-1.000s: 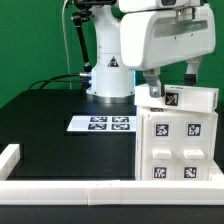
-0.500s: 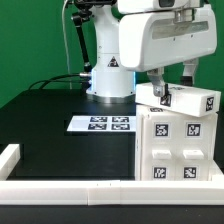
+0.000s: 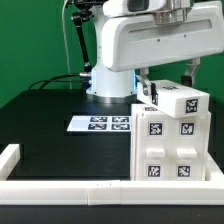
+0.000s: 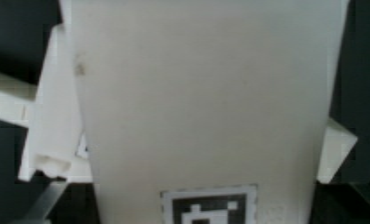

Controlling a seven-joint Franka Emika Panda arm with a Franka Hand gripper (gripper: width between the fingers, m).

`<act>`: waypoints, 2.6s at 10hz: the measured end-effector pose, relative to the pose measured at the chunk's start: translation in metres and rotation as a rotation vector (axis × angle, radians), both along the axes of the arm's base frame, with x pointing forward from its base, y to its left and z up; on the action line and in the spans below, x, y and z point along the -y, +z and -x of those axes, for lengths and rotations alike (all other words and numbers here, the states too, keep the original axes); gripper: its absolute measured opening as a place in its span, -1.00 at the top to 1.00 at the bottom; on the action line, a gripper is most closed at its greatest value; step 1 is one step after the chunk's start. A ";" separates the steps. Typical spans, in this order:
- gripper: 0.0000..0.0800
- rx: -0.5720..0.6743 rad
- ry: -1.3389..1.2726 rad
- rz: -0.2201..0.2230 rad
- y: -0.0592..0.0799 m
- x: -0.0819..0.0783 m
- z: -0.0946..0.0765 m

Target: Assemble cabinet

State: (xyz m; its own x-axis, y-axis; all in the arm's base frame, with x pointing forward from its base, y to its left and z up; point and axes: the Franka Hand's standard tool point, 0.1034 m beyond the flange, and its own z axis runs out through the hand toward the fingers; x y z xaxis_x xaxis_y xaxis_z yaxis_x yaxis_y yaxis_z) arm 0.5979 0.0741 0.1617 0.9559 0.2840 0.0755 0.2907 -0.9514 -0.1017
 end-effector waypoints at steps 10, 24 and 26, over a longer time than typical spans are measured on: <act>-0.39 -0.064 -0.796 -0.060 0.000 -0.011 -0.001; -0.39 -0.230 -1.990 -0.237 -0.002 -0.013 -0.002; -0.39 -0.239 -2.165 -0.282 -0.002 -0.014 -0.002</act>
Offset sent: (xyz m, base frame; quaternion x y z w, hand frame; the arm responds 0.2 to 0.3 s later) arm 0.0000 0.0000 0.0000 0.0000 0.0000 0.1296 0.9916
